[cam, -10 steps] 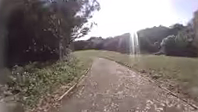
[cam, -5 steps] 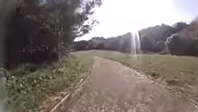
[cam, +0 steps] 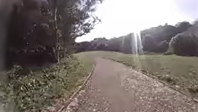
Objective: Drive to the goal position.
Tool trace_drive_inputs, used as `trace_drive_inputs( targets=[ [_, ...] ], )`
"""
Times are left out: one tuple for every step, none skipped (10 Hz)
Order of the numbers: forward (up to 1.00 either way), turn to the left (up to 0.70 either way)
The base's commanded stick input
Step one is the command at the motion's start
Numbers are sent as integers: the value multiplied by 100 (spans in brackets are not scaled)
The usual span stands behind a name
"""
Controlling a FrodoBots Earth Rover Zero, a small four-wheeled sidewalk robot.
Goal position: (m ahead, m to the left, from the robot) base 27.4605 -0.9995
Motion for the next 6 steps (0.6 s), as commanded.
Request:
trace_drive_inputs(
  targets=[
    [100, 0],
    [100, 0],
    [100, -39],
    [100, -39],
    [100, -22],
    [100, -9]
  ],
)
